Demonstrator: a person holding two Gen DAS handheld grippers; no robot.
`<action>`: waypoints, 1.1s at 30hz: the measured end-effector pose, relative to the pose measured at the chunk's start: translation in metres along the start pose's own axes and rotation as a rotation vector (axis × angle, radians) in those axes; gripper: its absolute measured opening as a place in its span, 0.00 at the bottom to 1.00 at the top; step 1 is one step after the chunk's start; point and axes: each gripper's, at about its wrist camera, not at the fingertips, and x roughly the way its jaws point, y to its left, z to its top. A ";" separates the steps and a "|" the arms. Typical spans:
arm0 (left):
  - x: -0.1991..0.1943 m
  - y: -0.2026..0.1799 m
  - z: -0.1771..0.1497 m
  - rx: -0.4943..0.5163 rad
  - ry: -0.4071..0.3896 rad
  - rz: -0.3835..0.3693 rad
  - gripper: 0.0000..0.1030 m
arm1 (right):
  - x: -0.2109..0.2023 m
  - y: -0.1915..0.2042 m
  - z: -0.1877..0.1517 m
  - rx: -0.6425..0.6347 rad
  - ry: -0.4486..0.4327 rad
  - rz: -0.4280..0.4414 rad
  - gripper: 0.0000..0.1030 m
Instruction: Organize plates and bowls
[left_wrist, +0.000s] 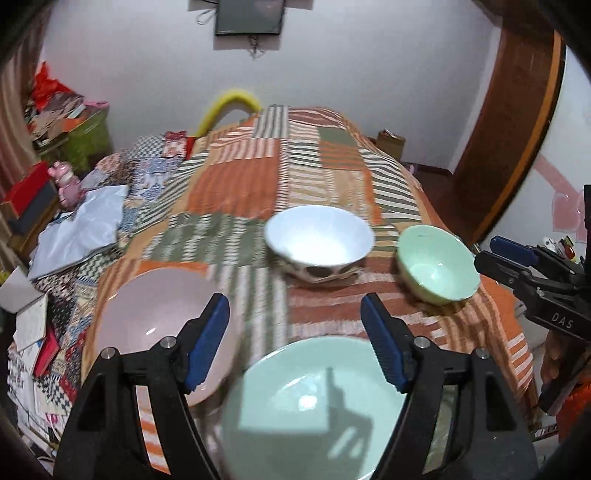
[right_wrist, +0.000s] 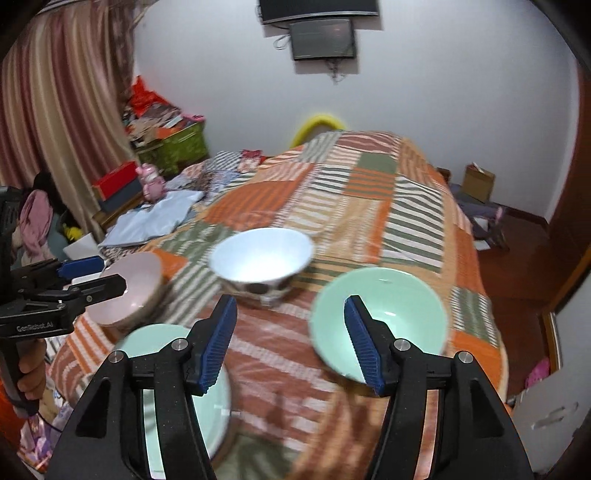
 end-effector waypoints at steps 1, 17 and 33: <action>0.005 -0.007 0.004 0.005 0.007 -0.008 0.71 | 0.000 -0.009 -0.001 0.011 -0.001 -0.008 0.55; 0.110 -0.104 0.038 0.128 0.121 -0.102 0.71 | 0.031 -0.108 -0.023 0.155 0.065 -0.071 0.55; 0.182 -0.132 0.028 0.163 0.292 -0.150 0.40 | 0.061 -0.128 -0.038 0.200 0.130 0.030 0.40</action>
